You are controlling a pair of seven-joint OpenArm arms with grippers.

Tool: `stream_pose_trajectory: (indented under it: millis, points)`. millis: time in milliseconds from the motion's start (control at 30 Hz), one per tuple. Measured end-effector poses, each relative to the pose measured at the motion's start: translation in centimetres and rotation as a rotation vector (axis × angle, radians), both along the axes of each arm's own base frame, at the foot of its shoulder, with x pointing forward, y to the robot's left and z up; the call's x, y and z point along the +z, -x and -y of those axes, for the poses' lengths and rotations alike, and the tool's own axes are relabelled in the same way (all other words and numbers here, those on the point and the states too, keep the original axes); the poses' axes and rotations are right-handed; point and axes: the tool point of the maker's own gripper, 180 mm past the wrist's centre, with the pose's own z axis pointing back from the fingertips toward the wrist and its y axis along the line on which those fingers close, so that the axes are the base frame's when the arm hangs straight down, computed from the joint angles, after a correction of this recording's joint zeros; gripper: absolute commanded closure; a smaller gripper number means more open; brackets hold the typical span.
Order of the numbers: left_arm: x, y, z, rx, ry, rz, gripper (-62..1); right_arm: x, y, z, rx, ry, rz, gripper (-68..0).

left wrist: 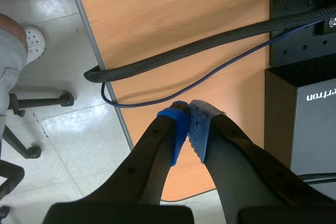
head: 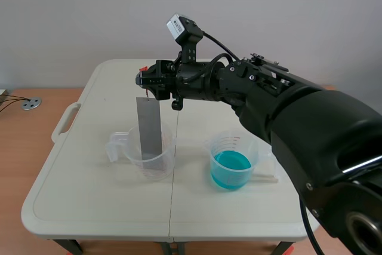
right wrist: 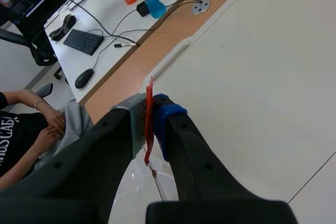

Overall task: Hold the metal plate by the orange handle, dip it into the blue solution, take it out and point at it, then put the plate back in the beaker on the left.
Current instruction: 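Lift the metal plate out of the left beaker, then move the plate over the blue solution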

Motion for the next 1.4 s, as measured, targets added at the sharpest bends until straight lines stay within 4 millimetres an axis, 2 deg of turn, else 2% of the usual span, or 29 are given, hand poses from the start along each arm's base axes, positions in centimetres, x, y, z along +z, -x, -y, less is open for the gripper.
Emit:
stream_pose_trajectory:
  millis: [233, 833, 1167, 1300, 1400]
  points:
    - [0.0, 0.0, 0.0, 0.0, 0.0, 0.0, -3.1, 1.0, 0.7, -0.5, 0.047, -0.052, 0.018, -1.1]
    - [0.0, -0.2, 0.0, 0.0, 0.0, 0.005, -3.2, 1.1, 0.8, -0.7, 0.053, -0.042, 0.023, -1.1]
    - [0.0, -0.3, 0.0, 0.0, 0.001, 0.008, -3.1, 2.1, 3.4, -2.7, 0.149, -0.012, 0.074, -1.1]
    - [0.0, -0.4, 0.0, 0.001, 0.002, 0.012, -3.2, 2.0, 4.7, -2.9, 0.177, 0.01, 0.081, -1.1]
    - [0.0, -0.5, 0.1, -0.001, 0.003, 0.015, -3.1, 2.8, 5.1, -2.4, 0.176, 0.009, 0.118, -1.1]
